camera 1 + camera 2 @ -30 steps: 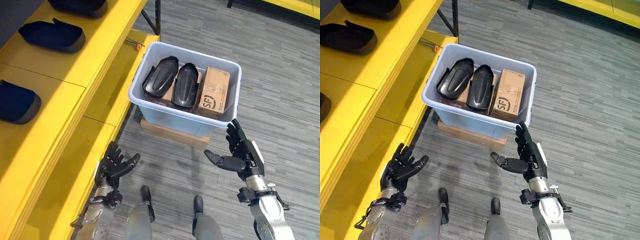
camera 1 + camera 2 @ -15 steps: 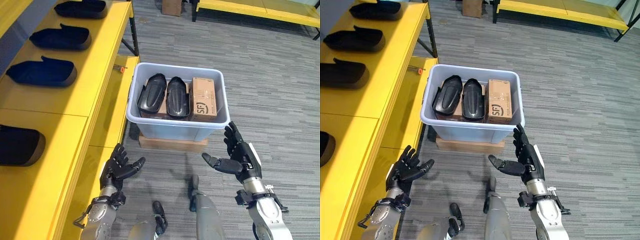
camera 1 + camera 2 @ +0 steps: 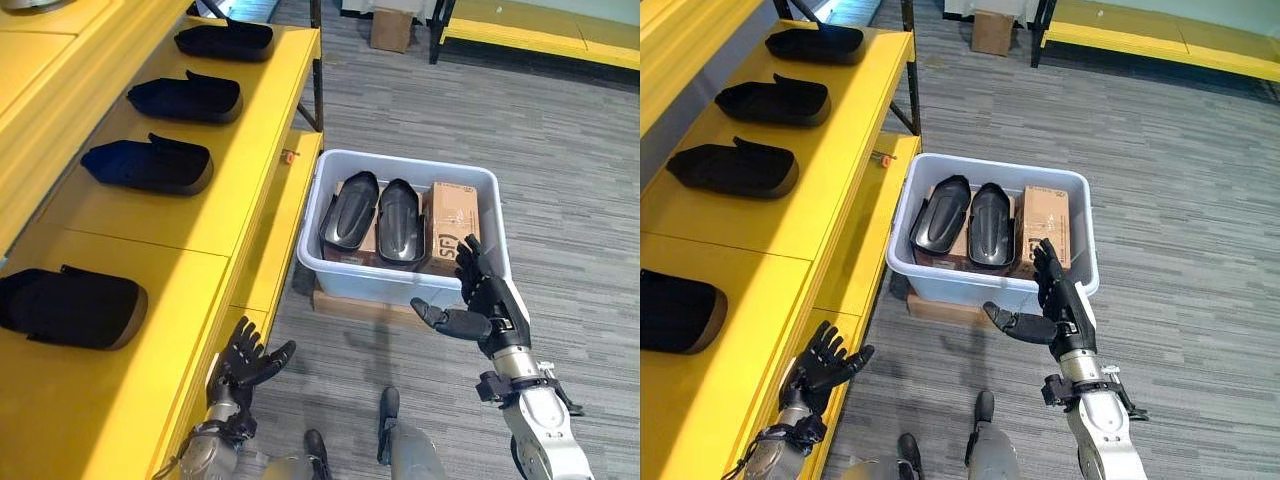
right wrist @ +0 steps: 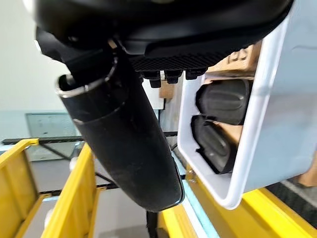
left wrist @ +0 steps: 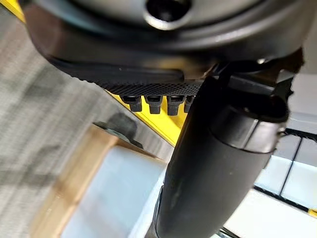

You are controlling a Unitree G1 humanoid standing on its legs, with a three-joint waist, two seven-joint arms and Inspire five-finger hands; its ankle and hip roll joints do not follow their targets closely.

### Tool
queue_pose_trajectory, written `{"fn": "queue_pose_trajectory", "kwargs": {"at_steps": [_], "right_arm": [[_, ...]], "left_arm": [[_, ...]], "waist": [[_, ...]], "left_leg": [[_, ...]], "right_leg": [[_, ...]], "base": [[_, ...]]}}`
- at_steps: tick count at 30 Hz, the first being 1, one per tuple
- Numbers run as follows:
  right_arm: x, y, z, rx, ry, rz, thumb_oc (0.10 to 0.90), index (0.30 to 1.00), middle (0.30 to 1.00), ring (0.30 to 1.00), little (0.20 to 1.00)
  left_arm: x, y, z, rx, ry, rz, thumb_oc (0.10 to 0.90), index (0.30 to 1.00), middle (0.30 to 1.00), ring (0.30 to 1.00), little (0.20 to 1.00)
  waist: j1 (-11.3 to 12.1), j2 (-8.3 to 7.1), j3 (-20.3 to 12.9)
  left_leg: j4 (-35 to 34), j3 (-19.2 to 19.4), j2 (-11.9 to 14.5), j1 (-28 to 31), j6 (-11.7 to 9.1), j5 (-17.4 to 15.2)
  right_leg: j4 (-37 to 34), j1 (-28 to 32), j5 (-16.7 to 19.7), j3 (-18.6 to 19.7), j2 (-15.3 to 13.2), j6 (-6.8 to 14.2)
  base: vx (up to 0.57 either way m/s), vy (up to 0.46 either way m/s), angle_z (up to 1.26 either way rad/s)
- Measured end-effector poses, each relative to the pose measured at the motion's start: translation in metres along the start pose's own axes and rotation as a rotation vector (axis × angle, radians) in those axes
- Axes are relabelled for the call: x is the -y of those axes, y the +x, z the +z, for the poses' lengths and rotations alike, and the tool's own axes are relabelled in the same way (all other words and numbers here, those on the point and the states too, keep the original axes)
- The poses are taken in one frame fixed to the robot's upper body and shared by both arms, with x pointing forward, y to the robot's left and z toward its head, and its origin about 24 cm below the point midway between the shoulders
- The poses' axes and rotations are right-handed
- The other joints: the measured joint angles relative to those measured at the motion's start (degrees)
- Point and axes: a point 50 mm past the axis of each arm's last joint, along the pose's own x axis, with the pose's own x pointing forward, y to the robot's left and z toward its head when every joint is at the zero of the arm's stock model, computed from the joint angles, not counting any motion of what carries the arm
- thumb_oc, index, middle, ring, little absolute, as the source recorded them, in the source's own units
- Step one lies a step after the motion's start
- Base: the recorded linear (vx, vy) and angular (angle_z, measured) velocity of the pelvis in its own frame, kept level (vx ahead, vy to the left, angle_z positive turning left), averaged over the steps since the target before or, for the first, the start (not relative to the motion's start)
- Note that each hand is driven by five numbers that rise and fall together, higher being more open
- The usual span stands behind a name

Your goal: Move parts from the plastic box to the shelf.

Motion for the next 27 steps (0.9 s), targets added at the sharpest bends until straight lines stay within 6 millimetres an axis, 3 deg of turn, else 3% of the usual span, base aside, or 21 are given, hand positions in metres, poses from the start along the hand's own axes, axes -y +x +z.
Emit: {"fn": "queue_pose_trajectory", "kwargs": {"at_steps": [7, 8, 11, 12, 14, 15, 16, 19, 20, 22, 26, 27], "right_arm": [[0.003, 0.0, 0.001, 0.0, -0.015, 0.001, 0.9, 1.0, 1.0, 1.0, 1.0], [0.003, 0.0, -0.001, -0.009, -0.016, -0.002, 0.9, 1.0, 1.0, 1.0, 1.0], [0.005, 0.0, -0.001, -0.015, -0.029, 0.001, 0.9, 1.0, 1.0, 1.0, 1.0], [0.007, 0.001, 0.002, -0.009, -0.044, 0.005, 0.9, 1.0, 1.0, 1.0, 1.0], [0.011, 0.001, 0.004, -0.001, -0.056, -0.008, 0.9, 1.0, 1.0, 1.0, 1.0], [0.013, 0.001, 0.005, 0.002, -0.058, -0.023, 0.9, 1.0, 1.0, 1.0, 1.0], [0.013, 0.002, 0.005, 0.001, -0.06, -0.025, 0.9, 1.0, 1.0, 1.0, 1.0], [0.01, 0.004, 0.004, 0.005, -0.053, -0.016, 0.9, 1.0, 1.0, 1.0, 1.0], [0.009, 0.007, 0.005, 0.011, -0.054, -0.011, 0.9, 1.0, 1.0, 1.0, 1.0], [0.008, 0.011, 0.009, 0.028, -0.059, -0.002, 0.9, 1.0, 1.0, 1.0, 1.0], [0.007, 0.013, 0.013, 0.041, -0.065, 0.011, 0.9, 1.0, 1.0, 1.0, 1.0], [0.005, 0.013, 0.012, 0.039, -0.064, 0.021, 0.9, 1.0, 1.0, 1.0, 1.0]], "left_arm": [[0.006, 0.005, 0.005, 0.022, -0.008, -0.018, 0.9, 1.0, 1.0, 1.0, 1.0], [0.005, 0.005, 0.004, 0.018, -0.011, -0.012, 0.9, 1.0, 1.0, 1.0, 1.0], [0.007, 0.005, 0.003, 0.017, -0.016, -0.015, 0.9, 1.0, 1.0, 1.0, 1.0], [0.007, 0.003, -0.001, 0.003, -0.023, -0.011, 0.9, 1.0, 1.0, 1.0, 1.0], [0.012, 0.003, -0.004, -0.008, -0.021, -0.029, 0.9, 1.0, 1.0, 1.0, 1.0], [0.015, 0.004, -0.004, -0.009, -0.022, -0.043, 0.9, 1.0, 1.0, 1.0, 1.0], [0.017, 0.005, -0.004, -0.007, -0.023, -0.052, 0.9, 1.0, 1.0, 1.0, 1.0], [0.015, 0.004, -0.008, -0.025, -0.021, -0.044, 0.9, 1.0, 1.0, 1.0, 1.0], [0.016, 0.005, -0.007, -0.02, -0.02, -0.045, 0.9, 1.0, 1.0, 1.0, 1.0], [0.017, 0.007, -0.007, -0.023, -0.02, -0.048, 0.9, 1.0, 1.0, 1.0, 1.0], [0.018, 0.007, -0.006, -0.02, -0.023, -0.05, 0.9, 1.0, 1.0, 1.0, 1.0], [0.019, 0.01, -0.001, -0.002, -0.02, -0.057, 0.9, 1.0, 1.0, 1.0, 1.0]], "waist": [[-1.3, 1.86, -0.7], [-1.1, 2.39, -0.7], [0.1, 2.57, -0.6], [1.5, 2.78, -0.6], [1.6, 3.01, -0.1], [1.6, 3.36, 0.1], [1.8, 2.78, 0.4], [1.8, 3.16, 1.4], [2.0, 3.38, 1.9], [2.1, 3.64, 3.7], [1.8, 5.56, 4.0], [2.0, 5.66, 4.3]], "left_leg": [[-1.6, -0.3, 3.1, 0.8, -1.6, 1.0], [4.0, -0.3, 5.1, -1.6, -3.3, 0.3], [14.2, -1.8, 6.6, -5.6, -4.0, 0.6], [20.9, -6.9, 7.0, -8.5, -5.0, 1.9], [22.3, -9.0, 7.2, -11.2, -4.8, 1.4], [19.8, -9.2, 6.9, -11.9, -4.6, 1.3], [15.8, -9.4, 6.7, -12.0, -4.6, 1.5], [-3.8, -10.5, 10.4, -10.3, -6.4, 5.0], [-6.7, -11.2, 11.4, -10.2, -7.1, 6.4], [-7.1, -12.7, 13.7, -9.9, -7.5, 8.3], [-8.0, -11.6, 12.5, -3.9, -6.2, 7.9], [-8.3, -8.7, 12.0, -3.4, -6.4, 11.0]], "right_leg": [[0.8, -0.1, -2.3, -0.6, 3.2, -2.0], [2.5, -0.1, -4.9, -1.3, 4.6, -2.8], [3.4, -0.3, -6.5, -0.9, 5.4, -4.2], [3.5, 0.2, -6.5, -0.2, 5.5, -5.0], [3.7, -0.1, -7.2, 0.2, 5.7, -6.0], [3.5, -0.3, -7.1, 1.0, 5.5, -6.0], [3.4, -1.0, -7.1, 1.6, 5.6, -6.0], [1.7, -1.0, -5.9, 3.9, 7.2, -5.5], [1.0, -1.1, -5.9, 4.2, 7.8, -5.6], [1.2, -0.6, -5.3, 5.0, 8.6, -6.1], [0.7, -0.1, -4.2, 8.2, 9.8, -4.6], [0.3, -0.1, -3.5, 8.6, 8.6, -3.3]], "base": [[0.07, -0.168, -0.02], [0.02, -0.165, 0.03], [0.04, -0.104, -0.12], [0.05, -0.002, -0.29], [0.07, 0.042, -0.05], [0.12, 0.127, 0.09], [0.13, 0.156, -0.15], [0.12, 0.112, -0.3], [0.15, 0.107, -0.56], [0.15, 0.154, -0.65], [0.12, 0.162, -0.68], [0.09, 0.115, -0.68]]}}
